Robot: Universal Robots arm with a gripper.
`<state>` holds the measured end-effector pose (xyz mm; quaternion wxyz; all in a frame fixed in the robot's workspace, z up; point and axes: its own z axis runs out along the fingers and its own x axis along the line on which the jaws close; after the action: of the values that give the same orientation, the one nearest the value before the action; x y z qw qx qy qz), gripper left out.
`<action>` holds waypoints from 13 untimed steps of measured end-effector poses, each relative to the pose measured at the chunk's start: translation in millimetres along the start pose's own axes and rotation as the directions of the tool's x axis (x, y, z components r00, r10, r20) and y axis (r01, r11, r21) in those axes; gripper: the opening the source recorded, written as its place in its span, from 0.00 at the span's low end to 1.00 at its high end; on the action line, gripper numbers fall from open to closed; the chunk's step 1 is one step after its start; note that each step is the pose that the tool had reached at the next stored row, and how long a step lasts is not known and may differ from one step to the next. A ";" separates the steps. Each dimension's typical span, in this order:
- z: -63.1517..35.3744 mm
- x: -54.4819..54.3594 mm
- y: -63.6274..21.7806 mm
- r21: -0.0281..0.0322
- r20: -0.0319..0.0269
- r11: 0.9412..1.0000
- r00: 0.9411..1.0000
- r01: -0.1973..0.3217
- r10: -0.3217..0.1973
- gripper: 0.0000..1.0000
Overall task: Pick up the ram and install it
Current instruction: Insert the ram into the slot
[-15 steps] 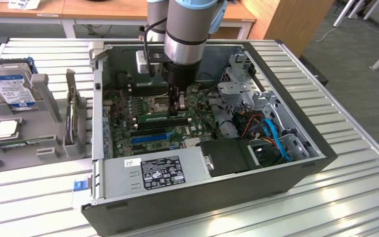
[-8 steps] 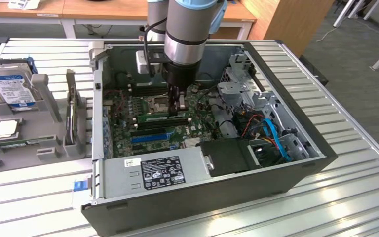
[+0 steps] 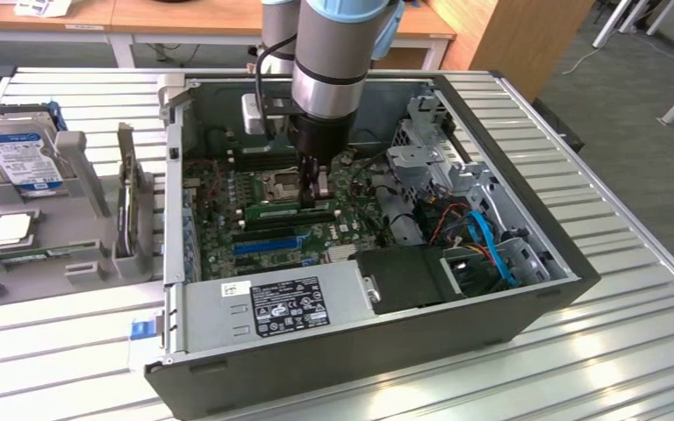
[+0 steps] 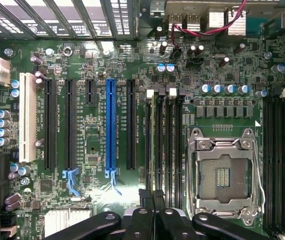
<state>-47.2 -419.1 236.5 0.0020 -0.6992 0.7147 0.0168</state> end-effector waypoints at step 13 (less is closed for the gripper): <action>1.0 -0.3 0.0 0.000 0.000 1.000 1.000 0.001 -0.001 0.11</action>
<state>-47.1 -418.8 235.5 0.0020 -0.6997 0.7143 0.0168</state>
